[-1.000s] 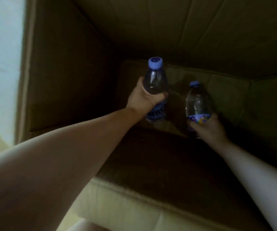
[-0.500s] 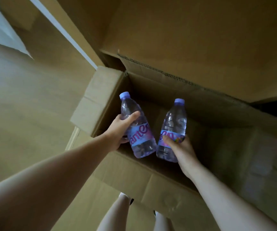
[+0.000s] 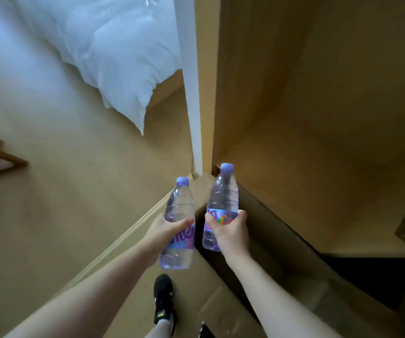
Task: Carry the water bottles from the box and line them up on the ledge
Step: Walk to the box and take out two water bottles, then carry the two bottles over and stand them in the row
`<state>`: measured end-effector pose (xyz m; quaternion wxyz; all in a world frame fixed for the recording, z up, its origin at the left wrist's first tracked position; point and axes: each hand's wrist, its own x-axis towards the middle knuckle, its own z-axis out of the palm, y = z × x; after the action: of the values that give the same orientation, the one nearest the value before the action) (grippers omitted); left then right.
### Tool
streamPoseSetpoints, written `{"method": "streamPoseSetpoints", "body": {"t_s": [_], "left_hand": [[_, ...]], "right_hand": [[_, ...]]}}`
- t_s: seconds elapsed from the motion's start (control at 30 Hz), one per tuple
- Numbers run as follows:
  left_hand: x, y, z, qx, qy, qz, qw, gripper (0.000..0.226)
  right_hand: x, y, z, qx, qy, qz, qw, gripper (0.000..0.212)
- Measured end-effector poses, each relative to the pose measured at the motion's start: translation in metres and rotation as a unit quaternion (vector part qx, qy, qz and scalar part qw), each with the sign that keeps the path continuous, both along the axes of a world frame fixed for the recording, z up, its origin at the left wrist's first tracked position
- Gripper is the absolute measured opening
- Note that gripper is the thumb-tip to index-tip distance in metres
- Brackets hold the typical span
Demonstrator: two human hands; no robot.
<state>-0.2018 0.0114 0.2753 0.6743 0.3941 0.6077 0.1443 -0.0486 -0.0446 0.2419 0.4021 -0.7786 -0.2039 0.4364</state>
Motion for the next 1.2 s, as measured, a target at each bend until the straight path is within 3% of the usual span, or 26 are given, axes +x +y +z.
{"method": "streamPoseSetpoints", "body": {"t_s": [0.2,0.27,0.47,0.7,1.0,1.2], "left_hand": [[-0.099,-0.002,0.079,0.068,0.108,0.171,0.977,0.054],[-0.134,-0.004,0.098,0.08,0.14,0.195,0.967,0.062],[-0.241,0.006,0.142,0.121,0.264,0.222,0.931,0.059],[-0.37,0.076,0.182,0.189,0.303,0.271,0.894,0.063],[-0.494,0.158,0.202,0.235,0.334,0.322,0.854,0.064],[-0.543,0.218,0.196,0.219,0.332,0.328,0.857,0.064]], "right_hand": [[-0.079,0.029,0.085,0.044,-0.067,0.133,0.988,0.073],[-0.111,0.038,0.106,0.057,-0.084,0.147,0.984,0.076],[-0.211,0.078,0.147,0.089,-0.107,0.214,0.967,0.07],[-0.353,0.153,0.179,0.123,-0.139,0.296,0.937,0.076],[-0.491,0.252,0.217,0.172,-0.168,0.325,0.914,0.081],[-0.543,0.326,0.221,0.183,-0.182,0.333,0.907,0.082]]}}
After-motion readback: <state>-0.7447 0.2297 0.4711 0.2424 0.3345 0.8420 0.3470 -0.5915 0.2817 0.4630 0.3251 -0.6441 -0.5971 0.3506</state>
